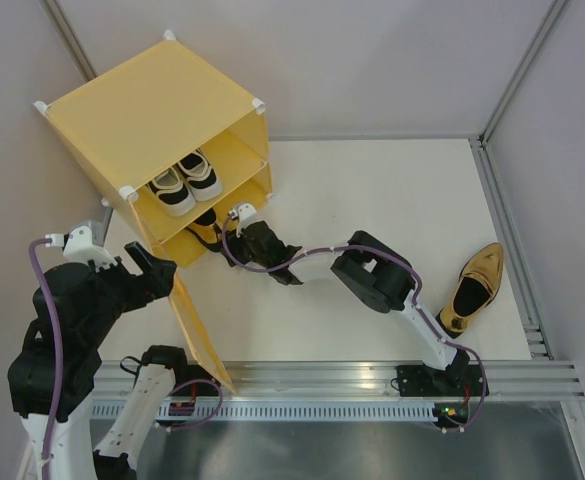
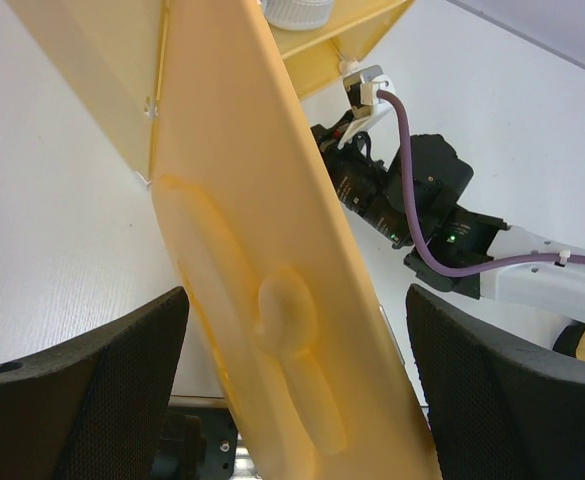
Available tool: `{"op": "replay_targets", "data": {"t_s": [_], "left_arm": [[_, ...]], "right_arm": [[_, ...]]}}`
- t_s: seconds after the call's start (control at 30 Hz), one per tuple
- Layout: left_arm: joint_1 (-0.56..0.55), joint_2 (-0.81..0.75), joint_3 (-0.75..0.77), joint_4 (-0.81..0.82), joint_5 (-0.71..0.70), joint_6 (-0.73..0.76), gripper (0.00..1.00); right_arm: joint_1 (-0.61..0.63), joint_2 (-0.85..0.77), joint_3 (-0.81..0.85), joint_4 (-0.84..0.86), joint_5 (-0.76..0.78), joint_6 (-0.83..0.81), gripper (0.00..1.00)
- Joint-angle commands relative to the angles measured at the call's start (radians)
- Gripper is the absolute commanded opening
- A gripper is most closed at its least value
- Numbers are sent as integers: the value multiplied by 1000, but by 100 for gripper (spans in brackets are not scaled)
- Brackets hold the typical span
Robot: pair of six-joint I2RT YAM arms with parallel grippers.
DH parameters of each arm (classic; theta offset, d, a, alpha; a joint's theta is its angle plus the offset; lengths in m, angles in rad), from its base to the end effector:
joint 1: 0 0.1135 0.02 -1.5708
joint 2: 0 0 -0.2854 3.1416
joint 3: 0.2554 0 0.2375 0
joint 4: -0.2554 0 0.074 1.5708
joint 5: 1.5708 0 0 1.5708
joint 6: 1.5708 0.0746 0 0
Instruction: Place and organize the shoes in the shoe cabinet
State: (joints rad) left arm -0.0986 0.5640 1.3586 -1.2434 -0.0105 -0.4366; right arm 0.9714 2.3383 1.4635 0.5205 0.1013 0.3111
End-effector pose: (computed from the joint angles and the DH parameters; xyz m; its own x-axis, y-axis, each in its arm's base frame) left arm 0.0308 -0.0023 0.4076 -0.4289 -0.3825 -0.8184 -0.1019 0.9207 -0.3768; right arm 0.3168 0.4503 0.1296 -0.4214 -0.0769 -0.9036 -0.6712 0.6966 0.2537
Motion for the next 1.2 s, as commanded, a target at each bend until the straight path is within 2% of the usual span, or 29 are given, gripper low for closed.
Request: {"op": "replay_targets", "data": {"t_s": [0.0,0.07,0.2,0.77,1.17], "left_arm": [[0,-15,11,-16,-23,24,91],[0,-16,11,-16,-25,24,91],[0,-18,11,-14,-26,27,92],[0,-18,8,-19,-28,30,91],[0,-19,4,-18,-32,33,92]], "right_arm": [[0,-46,-11,27,-17,14,55],[-2,-43,0,24,-9,13,46],[-3,-33,27,10,-5,2,39],[-7,70,216,-71,23,9,37],[-26,115,276,-100,71,42,38]]}}
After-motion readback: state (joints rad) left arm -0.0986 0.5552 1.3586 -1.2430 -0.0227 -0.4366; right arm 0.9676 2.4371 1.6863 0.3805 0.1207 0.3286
